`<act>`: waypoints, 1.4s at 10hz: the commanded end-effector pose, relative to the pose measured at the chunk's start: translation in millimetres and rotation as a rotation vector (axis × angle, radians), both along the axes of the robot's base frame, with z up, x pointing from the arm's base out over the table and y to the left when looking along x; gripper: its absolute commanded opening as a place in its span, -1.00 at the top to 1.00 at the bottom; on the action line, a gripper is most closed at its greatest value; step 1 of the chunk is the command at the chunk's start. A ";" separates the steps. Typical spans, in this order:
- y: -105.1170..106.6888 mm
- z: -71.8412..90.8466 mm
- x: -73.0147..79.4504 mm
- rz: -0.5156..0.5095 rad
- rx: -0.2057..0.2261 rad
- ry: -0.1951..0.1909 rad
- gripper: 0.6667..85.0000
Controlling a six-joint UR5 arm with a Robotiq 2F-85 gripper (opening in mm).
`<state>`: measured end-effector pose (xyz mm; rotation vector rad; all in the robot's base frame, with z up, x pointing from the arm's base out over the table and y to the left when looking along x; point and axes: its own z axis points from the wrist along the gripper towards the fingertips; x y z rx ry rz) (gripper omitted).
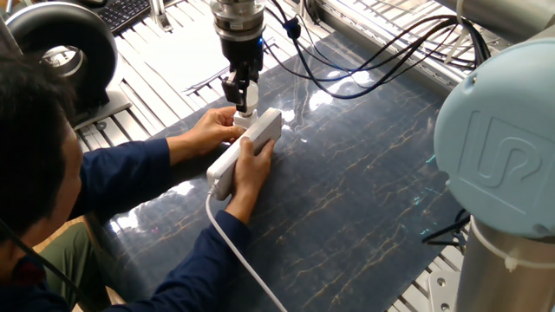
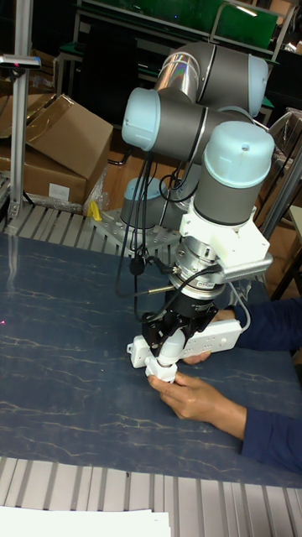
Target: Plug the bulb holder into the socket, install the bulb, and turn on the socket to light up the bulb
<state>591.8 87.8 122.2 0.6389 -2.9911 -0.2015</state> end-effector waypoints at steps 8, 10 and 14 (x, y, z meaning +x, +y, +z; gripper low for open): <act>9.4 1.8 -3.9 -0.311 0.013 0.056 0.99; 7.5 -0.5 -2.8 -0.337 0.008 0.062 0.99; 5.5 -2.5 0.9 -0.373 0.014 0.071 0.99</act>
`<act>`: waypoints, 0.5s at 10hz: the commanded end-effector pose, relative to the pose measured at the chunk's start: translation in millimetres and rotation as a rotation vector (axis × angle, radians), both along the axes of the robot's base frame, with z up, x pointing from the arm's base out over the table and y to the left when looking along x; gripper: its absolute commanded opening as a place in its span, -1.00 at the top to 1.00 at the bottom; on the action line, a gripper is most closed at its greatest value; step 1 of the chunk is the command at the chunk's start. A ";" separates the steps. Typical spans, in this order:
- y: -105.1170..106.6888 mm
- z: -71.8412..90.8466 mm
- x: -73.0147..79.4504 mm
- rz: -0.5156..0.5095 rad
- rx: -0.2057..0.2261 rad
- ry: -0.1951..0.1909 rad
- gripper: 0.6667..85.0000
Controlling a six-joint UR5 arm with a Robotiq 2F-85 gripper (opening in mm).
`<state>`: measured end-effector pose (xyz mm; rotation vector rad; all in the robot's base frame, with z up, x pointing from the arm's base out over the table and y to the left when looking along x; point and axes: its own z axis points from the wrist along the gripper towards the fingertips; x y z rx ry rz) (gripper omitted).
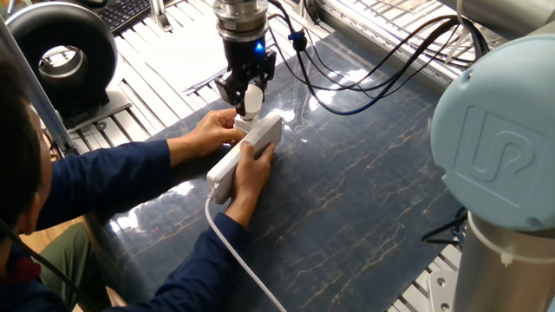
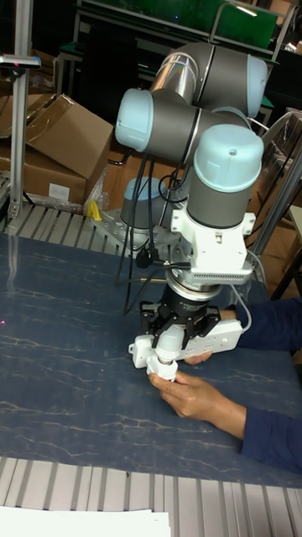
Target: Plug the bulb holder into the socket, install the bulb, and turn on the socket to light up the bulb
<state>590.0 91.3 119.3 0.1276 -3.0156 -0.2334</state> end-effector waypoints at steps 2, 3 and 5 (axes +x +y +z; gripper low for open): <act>1.3 0.1 4.2 -0.068 0.010 0.011 0.99; 2.4 0.7 4.6 -0.089 0.007 0.017 0.99; -0.7 4.4 7.6 -0.111 -0.001 0.035 0.99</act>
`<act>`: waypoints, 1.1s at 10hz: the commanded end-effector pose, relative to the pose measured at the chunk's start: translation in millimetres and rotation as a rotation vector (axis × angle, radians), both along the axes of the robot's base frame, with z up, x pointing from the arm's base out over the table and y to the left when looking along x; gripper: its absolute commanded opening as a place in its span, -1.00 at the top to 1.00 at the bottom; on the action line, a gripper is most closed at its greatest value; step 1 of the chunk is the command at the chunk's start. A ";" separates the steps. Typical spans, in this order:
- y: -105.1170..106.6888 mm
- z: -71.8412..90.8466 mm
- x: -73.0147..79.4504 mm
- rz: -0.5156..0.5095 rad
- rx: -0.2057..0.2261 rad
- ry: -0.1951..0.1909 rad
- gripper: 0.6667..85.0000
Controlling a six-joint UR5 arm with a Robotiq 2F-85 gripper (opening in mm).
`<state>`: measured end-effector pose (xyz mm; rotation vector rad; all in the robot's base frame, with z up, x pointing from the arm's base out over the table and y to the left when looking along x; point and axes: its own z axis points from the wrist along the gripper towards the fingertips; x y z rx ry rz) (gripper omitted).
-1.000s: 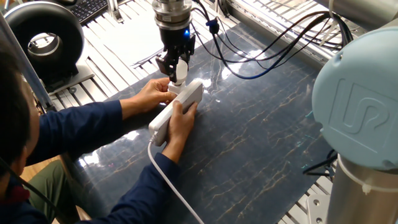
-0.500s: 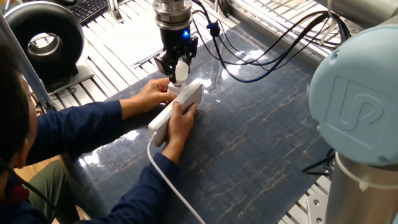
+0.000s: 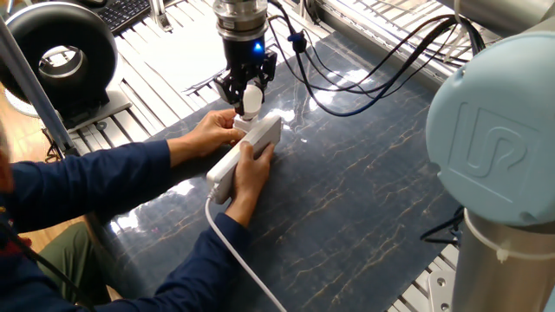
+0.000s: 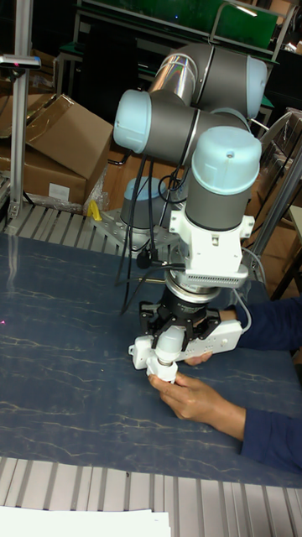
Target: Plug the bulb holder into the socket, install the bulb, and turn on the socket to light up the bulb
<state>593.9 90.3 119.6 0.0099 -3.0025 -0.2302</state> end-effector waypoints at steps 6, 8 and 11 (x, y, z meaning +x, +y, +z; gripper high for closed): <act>8.1 6.5 24.2 0.024 0.066 -0.072 -0.54; 3.7 8.7 29.6 0.067 0.068 -0.096 -1.00; -20.3 4.4 39.2 0.206 -0.021 -0.143 -1.00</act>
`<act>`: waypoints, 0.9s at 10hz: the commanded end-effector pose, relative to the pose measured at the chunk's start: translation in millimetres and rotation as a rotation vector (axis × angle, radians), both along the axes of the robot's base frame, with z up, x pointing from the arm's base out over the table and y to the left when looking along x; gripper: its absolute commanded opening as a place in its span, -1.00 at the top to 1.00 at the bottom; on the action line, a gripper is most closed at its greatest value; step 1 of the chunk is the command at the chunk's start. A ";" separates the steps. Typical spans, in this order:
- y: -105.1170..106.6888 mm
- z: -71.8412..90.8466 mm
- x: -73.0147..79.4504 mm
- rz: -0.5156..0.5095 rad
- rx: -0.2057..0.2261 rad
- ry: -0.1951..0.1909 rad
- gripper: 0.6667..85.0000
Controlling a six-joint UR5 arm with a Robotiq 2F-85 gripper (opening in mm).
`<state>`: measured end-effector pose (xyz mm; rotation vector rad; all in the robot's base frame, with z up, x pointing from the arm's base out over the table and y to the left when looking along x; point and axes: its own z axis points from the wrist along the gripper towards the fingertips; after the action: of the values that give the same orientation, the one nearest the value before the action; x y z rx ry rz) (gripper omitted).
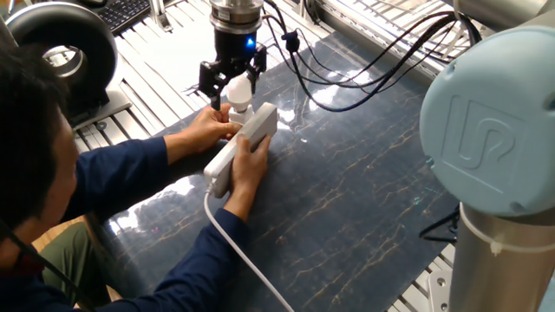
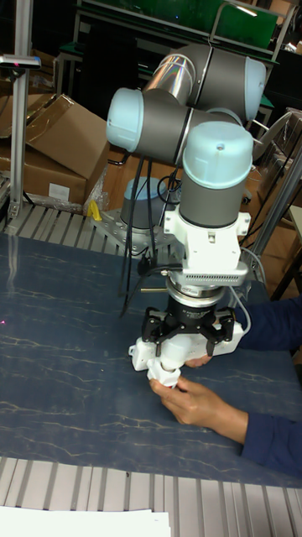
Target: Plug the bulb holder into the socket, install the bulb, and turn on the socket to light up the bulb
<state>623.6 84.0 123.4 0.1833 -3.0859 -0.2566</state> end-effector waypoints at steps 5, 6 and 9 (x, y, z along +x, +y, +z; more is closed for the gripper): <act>-5.1 7.7 10.6 0.375 -0.060 -0.102 -1.00; 0.3 8.8 8.7 0.407 -0.055 -0.107 -1.00; 6.9 12.8 11.4 0.700 -0.065 -0.184 -1.00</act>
<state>633.6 82.4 131.1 0.9645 -3.0334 -0.1232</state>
